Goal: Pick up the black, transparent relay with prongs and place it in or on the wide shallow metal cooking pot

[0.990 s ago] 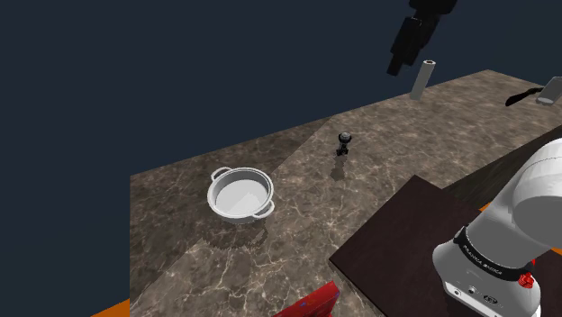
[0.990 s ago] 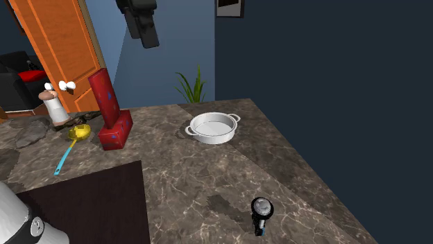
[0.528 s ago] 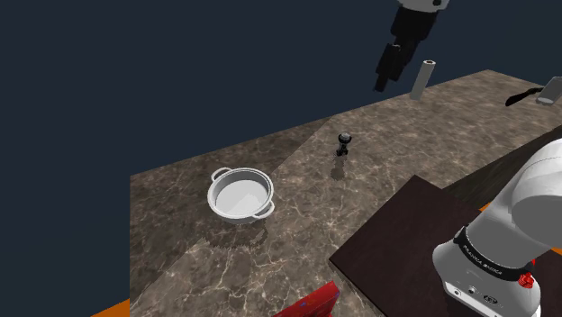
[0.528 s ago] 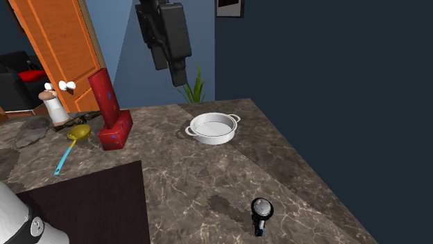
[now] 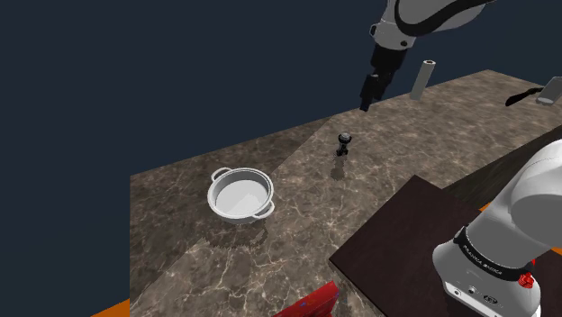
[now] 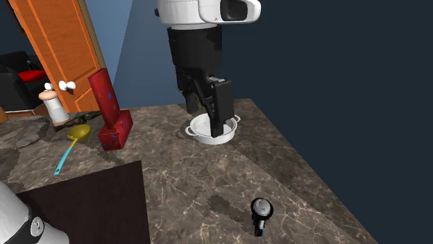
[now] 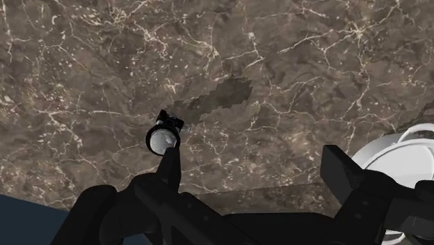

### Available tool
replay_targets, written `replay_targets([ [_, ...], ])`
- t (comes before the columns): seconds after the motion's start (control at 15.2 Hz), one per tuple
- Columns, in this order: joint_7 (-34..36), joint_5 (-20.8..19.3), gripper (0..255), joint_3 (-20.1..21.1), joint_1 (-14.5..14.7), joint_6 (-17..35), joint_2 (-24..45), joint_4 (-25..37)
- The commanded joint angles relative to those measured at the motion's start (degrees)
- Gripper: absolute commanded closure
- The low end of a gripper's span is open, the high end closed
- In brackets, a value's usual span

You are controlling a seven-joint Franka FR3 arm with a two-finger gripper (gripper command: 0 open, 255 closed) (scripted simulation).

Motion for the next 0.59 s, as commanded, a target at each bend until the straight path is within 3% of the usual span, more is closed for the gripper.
replay_targets([
  [0.0,-1.51,-0.24,0,-1.10,-0.20,3.71,4.26,0.23],
  [0.53,-7.42,1.01,0,-4.49,-0.59,15.76,21.29,3.58],
])
